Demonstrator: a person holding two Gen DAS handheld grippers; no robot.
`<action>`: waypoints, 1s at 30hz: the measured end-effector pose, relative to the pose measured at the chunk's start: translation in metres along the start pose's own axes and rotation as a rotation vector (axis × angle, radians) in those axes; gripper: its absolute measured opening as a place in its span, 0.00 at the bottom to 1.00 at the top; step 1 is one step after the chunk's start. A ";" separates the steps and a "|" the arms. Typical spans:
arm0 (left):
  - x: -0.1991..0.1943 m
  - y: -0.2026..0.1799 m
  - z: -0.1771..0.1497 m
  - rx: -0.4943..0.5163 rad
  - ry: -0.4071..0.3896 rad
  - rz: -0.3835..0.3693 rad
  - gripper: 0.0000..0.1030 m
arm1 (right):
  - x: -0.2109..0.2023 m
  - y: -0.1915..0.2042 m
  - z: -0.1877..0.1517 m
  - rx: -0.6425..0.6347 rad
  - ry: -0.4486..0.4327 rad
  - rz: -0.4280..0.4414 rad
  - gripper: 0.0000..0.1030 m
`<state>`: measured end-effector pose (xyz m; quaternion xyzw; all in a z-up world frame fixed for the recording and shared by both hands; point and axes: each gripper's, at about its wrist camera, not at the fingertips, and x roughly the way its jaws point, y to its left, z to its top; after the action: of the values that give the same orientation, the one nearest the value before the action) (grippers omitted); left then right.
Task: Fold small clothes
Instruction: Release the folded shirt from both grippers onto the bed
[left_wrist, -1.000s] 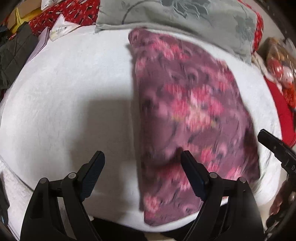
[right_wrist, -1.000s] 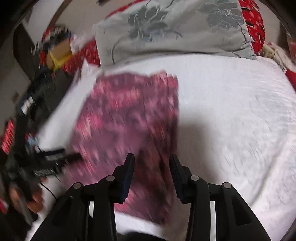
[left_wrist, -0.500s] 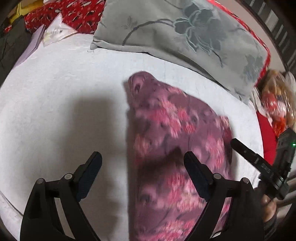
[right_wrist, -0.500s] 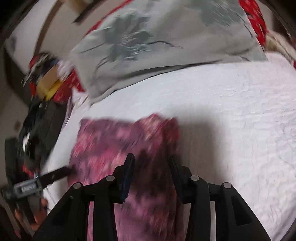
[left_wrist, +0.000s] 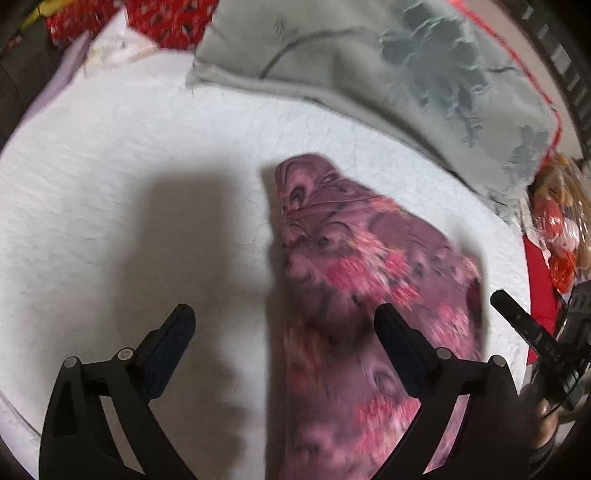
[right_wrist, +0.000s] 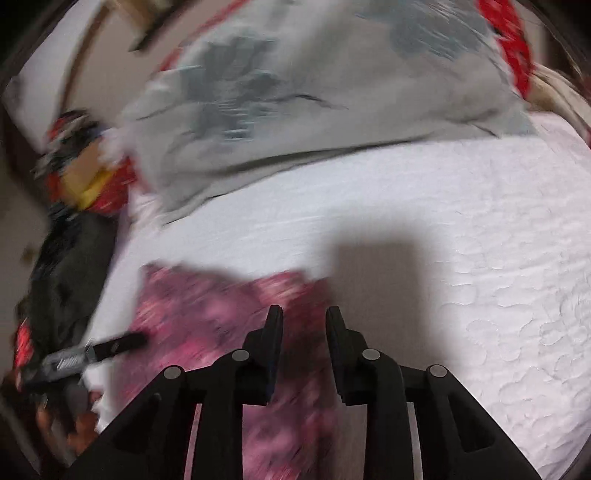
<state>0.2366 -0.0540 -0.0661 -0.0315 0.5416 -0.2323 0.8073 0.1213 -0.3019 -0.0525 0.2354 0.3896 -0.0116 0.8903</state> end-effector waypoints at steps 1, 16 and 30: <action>-0.007 -0.001 -0.007 0.011 -0.015 -0.006 0.95 | -0.005 0.007 -0.008 -0.042 0.023 0.035 0.27; -0.045 -0.016 -0.075 0.092 -0.044 0.073 0.95 | -0.025 0.042 -0.081 -0.276 0.121 -0.043 0.31; -0.053 -0.028 -0.121 0.217 -0.034 0.238 0.96 | -0.065 0.028 -0.120 -0.243 0.142 -0.305 0.64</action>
<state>0.1030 -0.0329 -0.0620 0.1162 0.4993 -0.1917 0.8369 -0.0008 -0.2360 -0.0652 0.0647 0.4809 -0.0828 0.8705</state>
